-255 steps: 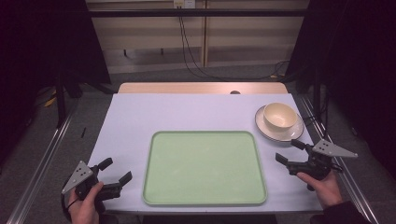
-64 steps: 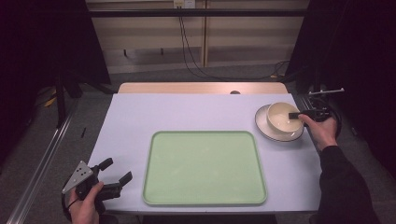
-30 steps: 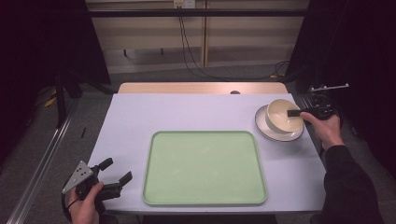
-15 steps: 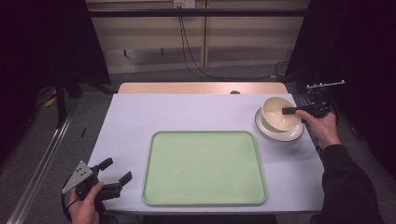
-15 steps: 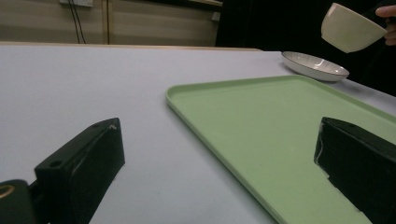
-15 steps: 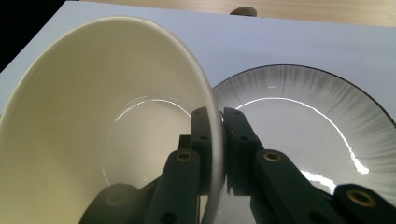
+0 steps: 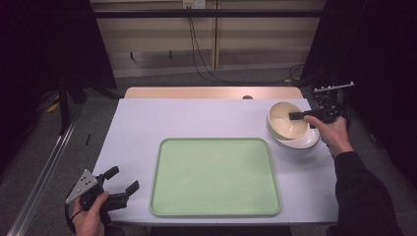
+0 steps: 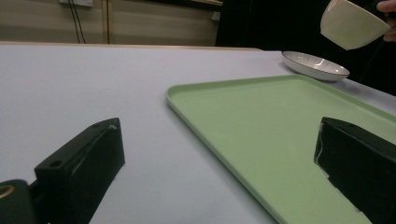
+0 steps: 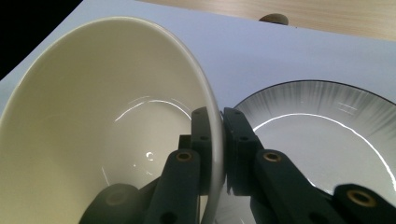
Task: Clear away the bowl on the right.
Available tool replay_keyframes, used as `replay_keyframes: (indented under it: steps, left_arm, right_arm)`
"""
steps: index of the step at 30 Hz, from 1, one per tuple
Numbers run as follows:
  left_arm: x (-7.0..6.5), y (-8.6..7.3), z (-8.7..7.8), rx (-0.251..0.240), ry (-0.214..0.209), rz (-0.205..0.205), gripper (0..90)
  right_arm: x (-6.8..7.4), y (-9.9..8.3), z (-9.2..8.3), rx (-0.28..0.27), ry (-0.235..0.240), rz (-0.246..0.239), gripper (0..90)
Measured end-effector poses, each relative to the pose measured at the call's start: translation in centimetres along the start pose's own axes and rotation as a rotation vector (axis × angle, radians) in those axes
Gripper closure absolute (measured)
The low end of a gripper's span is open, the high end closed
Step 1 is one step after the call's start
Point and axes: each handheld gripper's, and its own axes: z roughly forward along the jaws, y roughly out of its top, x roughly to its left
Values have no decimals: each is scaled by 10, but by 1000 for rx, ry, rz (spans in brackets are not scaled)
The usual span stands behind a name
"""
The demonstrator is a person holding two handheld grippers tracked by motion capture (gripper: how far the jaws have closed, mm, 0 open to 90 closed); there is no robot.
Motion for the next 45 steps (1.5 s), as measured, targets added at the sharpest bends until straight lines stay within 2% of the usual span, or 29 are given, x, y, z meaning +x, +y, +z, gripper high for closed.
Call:
replay_keyframes:
  steps: [8,11,22,34,45]
  left_arm:
    - [0,0,0,-1,3,1,17]
    - [0,0,0,0,3,2,17]
    - [0,0,0,8,-13,9,17]
    - [1,0,0,9,-8,12,17]
    - [0,0,1,4,0,7,17]
  right_arm:
    - [11,3,12,28,32,-36,839]
    - [17,5,17,44,29,-55,838]
    - [31,8,31,65,48,-65,838]
    - [34,9,42,91,53,-59,838]
    - [40,7,61,141,60,-58,838]
